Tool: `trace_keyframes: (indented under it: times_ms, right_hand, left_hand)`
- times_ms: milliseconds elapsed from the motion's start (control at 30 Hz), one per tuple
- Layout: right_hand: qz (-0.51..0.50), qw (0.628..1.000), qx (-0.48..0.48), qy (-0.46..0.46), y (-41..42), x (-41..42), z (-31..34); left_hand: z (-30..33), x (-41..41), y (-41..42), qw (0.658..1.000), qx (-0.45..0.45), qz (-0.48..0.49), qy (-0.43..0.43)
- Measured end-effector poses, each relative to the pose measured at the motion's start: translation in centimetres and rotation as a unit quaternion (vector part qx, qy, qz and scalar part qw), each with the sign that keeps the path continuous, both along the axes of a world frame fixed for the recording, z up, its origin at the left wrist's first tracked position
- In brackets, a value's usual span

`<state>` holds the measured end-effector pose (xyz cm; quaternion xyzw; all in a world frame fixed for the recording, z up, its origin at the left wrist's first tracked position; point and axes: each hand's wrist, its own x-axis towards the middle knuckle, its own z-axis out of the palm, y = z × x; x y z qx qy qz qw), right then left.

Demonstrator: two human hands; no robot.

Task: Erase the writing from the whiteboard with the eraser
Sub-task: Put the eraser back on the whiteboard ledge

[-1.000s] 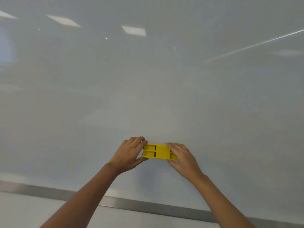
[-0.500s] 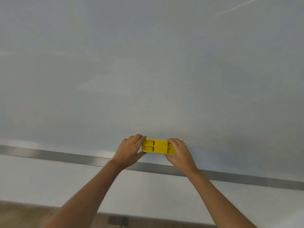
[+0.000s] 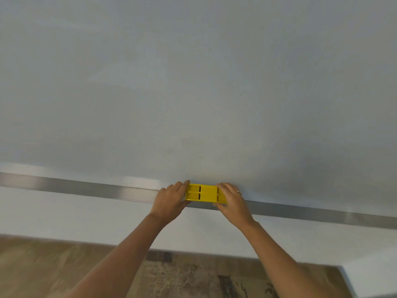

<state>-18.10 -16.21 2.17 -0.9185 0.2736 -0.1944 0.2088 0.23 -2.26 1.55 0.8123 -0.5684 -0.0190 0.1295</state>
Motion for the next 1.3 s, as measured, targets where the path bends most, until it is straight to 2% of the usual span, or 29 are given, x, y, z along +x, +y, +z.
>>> trace_keyframes:
  times_ms: [233,700,1033,1100,1200,1300]
  right_hand:
    - [-0.006,1.0,0.019,0.016,-0.8,1.8,-3.3]
    - [-0.04,0.997,0.041,0.047,-0.8,2.1,-6.5]
    - [-0.051,0.993,-0.014,0.104,-0.2,2.6,-7.3]
    - [-0.062,0.991,0.013,0.114,-0.1,2.7,-7.4]
    - [-0.094,0.984,0.129,0.079,0.4,2.6,-7.2]
    - [-0.092,0.986,0.124,0.068,0.7,2.3,-7.1]
  left_hand:
    - [-3.3,1.2,-1.1,0.998,0.054,0.019,0.014]
    - [-6.7,1.2,-1.9,0.995,0.088,0.03,0.039]
    - [-7.7,0.5,-2.4,0.993,0.107,0.046,-0.018]
    - [-7.6,0.4,-2.5,0.991,0.12,0.046,-0.026]
    - [-7.4,0.3,-2.5,0.987,0.148,0.04,-0.056]
    - [-6.9,0.0,-2.1,0.986,0.145,0.046,-0.068]
